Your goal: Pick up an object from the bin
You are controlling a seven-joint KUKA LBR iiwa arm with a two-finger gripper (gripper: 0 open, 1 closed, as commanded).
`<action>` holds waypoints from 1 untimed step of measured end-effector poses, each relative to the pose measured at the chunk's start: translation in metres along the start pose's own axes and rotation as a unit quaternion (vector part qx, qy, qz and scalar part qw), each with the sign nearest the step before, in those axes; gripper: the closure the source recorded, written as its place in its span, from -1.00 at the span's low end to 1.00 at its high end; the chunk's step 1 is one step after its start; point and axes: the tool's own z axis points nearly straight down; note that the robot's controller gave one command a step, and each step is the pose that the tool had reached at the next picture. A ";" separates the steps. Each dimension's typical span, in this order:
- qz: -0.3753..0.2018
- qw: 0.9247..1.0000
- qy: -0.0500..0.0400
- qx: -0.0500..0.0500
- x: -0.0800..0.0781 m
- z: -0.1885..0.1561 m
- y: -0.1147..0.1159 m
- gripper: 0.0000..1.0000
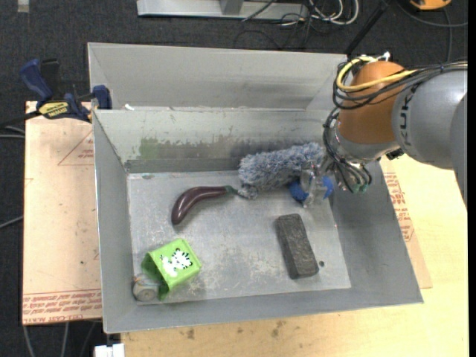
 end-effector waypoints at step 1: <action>-0.066 0.998 0.001 0.001 0.003 0.000 0.009 1.00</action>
Offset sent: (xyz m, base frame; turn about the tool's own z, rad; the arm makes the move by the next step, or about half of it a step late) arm -0.0055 -0.0317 0.0921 -0.2046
